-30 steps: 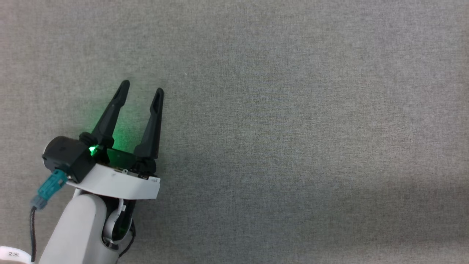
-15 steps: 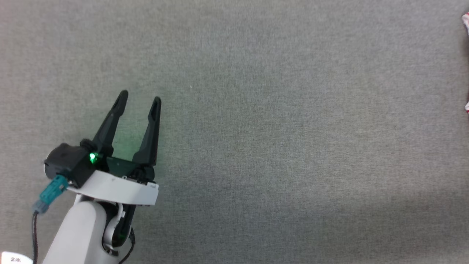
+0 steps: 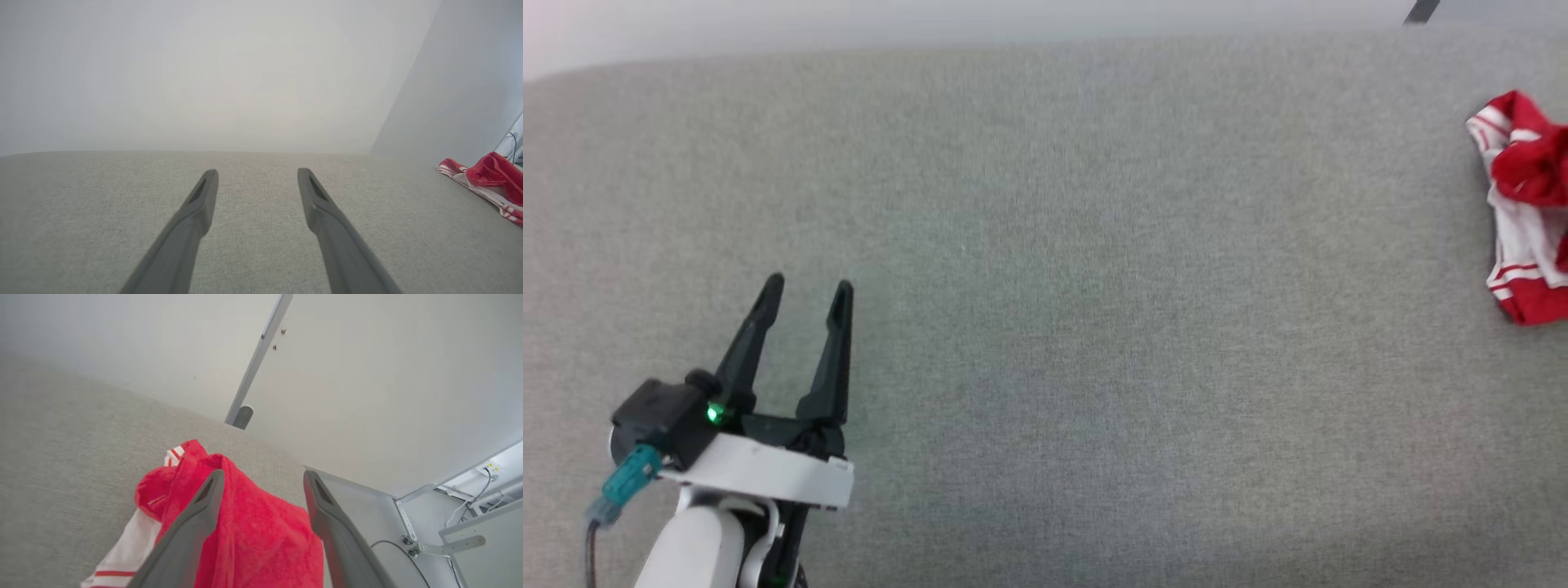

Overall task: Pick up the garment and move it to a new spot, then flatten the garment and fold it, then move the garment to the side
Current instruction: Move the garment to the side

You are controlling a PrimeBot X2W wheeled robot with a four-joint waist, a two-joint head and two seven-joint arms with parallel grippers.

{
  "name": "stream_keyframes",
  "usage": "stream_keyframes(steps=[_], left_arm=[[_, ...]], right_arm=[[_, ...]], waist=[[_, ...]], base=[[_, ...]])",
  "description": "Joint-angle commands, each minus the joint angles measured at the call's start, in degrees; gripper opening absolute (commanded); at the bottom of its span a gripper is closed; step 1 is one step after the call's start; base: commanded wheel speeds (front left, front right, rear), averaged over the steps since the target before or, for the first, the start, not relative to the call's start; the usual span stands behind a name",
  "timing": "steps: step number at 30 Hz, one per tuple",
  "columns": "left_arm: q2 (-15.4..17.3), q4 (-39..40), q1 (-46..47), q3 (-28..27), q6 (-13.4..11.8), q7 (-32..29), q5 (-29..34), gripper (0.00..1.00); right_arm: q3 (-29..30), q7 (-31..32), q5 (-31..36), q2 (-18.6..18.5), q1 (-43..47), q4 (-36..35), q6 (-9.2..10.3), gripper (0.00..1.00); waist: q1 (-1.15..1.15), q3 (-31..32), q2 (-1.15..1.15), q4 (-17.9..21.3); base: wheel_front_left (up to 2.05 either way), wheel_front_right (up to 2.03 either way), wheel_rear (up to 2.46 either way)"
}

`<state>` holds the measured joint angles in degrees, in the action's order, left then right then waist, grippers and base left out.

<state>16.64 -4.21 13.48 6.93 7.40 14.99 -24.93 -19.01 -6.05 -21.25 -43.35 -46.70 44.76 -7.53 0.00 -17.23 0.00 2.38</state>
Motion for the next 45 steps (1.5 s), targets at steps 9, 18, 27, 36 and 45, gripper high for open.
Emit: stream_keyframes(steps=[9,18,27,36,45], left_arm=[[0.61,-0.05,-5.62,-3.06,0.15,0.19,-0.34,1.00],[0.55,0.00,-9.25,-5.08,0.15,0.19,-1.04,1.00],[-0.10,0.72,-12.46,-7.31,0.15,0.19,-1.31,1.00],[-0.72,1.37,-14.09,-9.01,0.16,0.19,-0.53,1.00],[-1.17,1.44,-15.14,-9.99,0.16,0.19,0.08,1.00]], right_arm=[[7.45,-6.78,3.86,9.63,10.77,-7.60,0.09,1.00],[16.56,-7.57,9.21,17.68,24.08,-19.02,0.09,1.00],[23.66,-4.07,12.97,25.37,36.98,-32.51,0.09,1.00],[25.55,-1.97,13.59,29.27,43.95,-37.97,0.08,1.00],[26.84,-1.61,13.16,31.96,48.46,-40.20,0.08,1.00]], waist=[[0.00,8.46,0.00,0.07],[0.00,12.76,0.00,-0.70],[0.00,15.64,0.00,-3.10],[0.00,16.83,0.00,-5.08],[0.00,17.62,0.00,-6.73]], base=[[0.00,0.00,0.00],[0.00,0.00,0.00],[0.00,0.00,0.00],[0.00,0.00,0.00],[0.00,0.00,0.00]])
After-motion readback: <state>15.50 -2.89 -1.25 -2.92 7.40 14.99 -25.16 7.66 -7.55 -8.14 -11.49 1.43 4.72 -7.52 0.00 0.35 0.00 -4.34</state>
